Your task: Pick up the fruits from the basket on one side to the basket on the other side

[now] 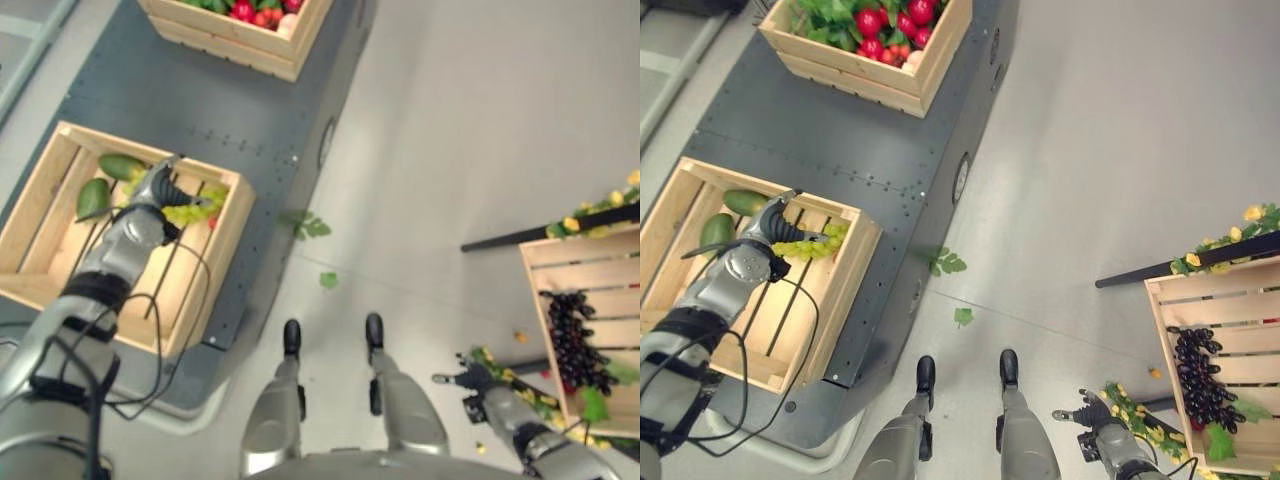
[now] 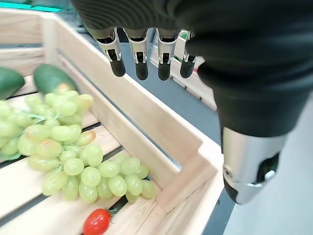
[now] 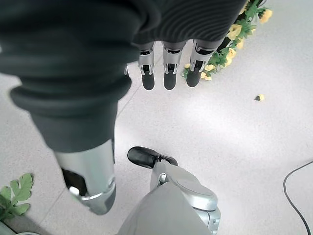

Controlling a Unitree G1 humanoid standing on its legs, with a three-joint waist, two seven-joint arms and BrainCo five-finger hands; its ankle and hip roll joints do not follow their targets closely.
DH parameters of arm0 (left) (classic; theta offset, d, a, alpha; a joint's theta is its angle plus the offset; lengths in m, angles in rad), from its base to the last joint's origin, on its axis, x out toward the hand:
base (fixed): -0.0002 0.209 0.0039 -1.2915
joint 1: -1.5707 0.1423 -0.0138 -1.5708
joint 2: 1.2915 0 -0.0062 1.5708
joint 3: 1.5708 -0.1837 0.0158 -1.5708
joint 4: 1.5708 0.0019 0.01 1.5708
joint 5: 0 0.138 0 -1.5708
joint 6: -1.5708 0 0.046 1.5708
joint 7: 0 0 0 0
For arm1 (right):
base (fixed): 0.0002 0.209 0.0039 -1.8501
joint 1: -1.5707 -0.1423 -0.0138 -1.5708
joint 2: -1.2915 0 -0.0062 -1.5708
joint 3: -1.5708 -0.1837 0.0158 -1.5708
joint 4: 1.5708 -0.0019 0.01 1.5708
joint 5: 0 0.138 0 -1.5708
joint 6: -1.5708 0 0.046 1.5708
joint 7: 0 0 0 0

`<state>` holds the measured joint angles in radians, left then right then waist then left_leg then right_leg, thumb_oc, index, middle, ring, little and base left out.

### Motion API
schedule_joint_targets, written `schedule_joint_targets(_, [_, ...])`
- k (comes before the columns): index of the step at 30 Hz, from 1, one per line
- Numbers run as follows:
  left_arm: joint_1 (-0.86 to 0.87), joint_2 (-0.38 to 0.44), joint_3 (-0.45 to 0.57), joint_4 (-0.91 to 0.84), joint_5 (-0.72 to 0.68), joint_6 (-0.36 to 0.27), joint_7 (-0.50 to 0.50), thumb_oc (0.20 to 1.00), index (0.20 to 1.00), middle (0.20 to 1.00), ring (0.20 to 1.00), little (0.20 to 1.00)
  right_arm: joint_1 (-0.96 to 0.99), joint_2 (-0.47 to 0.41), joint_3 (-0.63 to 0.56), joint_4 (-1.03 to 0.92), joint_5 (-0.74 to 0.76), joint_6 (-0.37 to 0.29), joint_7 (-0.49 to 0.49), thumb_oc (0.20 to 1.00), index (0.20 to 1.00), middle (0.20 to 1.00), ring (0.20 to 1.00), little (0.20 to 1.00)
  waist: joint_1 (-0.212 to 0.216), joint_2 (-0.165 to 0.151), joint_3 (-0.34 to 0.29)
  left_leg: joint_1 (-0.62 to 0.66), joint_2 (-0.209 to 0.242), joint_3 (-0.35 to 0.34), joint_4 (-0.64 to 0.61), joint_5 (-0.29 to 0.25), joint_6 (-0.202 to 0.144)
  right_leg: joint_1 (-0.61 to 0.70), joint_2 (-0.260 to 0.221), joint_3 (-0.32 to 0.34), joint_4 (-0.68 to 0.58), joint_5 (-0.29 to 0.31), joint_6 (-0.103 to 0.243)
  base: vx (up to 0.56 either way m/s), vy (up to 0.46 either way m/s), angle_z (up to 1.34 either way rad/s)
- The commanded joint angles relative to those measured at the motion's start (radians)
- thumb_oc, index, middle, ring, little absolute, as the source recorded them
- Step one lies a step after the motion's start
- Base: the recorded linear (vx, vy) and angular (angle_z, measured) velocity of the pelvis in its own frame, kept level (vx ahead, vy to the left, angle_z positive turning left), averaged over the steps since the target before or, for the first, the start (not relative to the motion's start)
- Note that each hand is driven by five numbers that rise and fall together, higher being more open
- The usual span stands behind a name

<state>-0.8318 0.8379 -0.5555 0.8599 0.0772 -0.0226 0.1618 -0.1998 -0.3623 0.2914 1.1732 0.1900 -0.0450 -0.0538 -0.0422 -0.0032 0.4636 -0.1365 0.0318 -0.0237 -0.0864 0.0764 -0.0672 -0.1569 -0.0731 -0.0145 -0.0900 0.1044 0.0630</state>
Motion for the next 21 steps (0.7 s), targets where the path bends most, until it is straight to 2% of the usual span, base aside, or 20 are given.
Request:
schedule_joint_targets(1, [-0.104, 0.033, -0.028, 0.083, 0.074, 0.007, 0.042, 1.000, 1.000, 1.000, 1.000, 1.000, 0.023, -0.012, 0.023, -0.020, 0.036, -0.019, -0.019, 1.000, 1.000, 1.000, 1.000, 1.000, -0.007, -0.008, -0.027, -0.082, -0.057, 0.003, 0.063, -0.016, 0.040, -0.101, -0.041, 0.028, 0.090, -0.003, 0.083, -0.04, 0.026, -0.06])
schedule_joint_targets(10, [-0.107, 0.012, -0.062, 0.134, 0.140, 0.017, 0.035, 1.000, 1.000, 1.000, 1.000, 1.000, 0.034, -0.012, 0.009, -0.017, 0.061, -0.028, -0.029, 1.000, 1.000, 1.000, 1.000, 1.000, -0.015, -0.019, -0.008, -0.113, -0.061, 0.012, 0.071, -0.012, 0.042, -0.132, -0.043, 0.041, 0.090, 0.010, 0.085, -0.03, 0.011, -0.02])
schedule_joint_targets(17, [0.002, 0.039, 0.006, 0.108, 0.125, 0.014, 0.029, 1.000, 1.000, 1.000, 1.000, 1.000, 0.048, -0.019, -0.013, -0.010, 0.067, -0.029, -0.030, 1.000, 1.000, 1.000, 1.000, 1.000, -0.012, -0.009, -0.009, -0.116, -0.067, 0.013, 0.070, -0.015, 0.043, -0.138, -0.046, 0.050, 0.085, 0.015, 0.083, 0.00, 0.000, 0.00])
schedule_joint_targets(19, [0.087, 0.066, 0.053, 0.016, 0.137, 0.010, 0.036, 1.000, 1.000, 1.000, 1.000, 1.000, 0.063, -0.018, -0.031, -0.018, 0.062, -0.030, -0.030, 1.000, 1.000, 1.000, 1.000, 1.000, -0.004, -0.003, -0.011, -0.122, -0.070, 0.014, 0.072, -0.015, 0.043, -0.141, -0.046, 0.051, 0.080, 0.016, 0.083, 0.00, 0.002, -0.02])
schedule_joint_targets(20, [0.126, 0.102, 0.079, -0.001, 0.149, 0.012, 0.031, 1.000, 1.000, 1.000, 1.000, 1.000, 0.067, -0.024, -0.036, -0.022, 0.057, -0.028, -0.028, 1.000, 1.000, 1.000, 1.000, 1.000, -0.001, 0.001, -0.011, -0.124, -0.071, 0.012, 0.076, -0.016, 0.043, -0.140, -0.046, 0.051, 0.079, 0.017, 0.082, 0.00, 0.000, -0.04])
schedule_joint_targets(21, [0.127, 0.102, 0.080, -0.002, 0.149, 0.012, 0.030, 1.000, 1.000, 1.000, 1.000, 1.000, 0.067, -0.024, -0.035, -0.022, 0.057, -0.028, -0.028, 1.000, 1.000, 1.000, 1.000, 1.000, -0.002, 0.001, -0.011, -0.124, -0.071, 0.012, 0.077, -0.016, 0.043, -0.140, -0.046, 0.051, 0.079, 0.017, 0.082, 0.00, 0.000, 0.00])
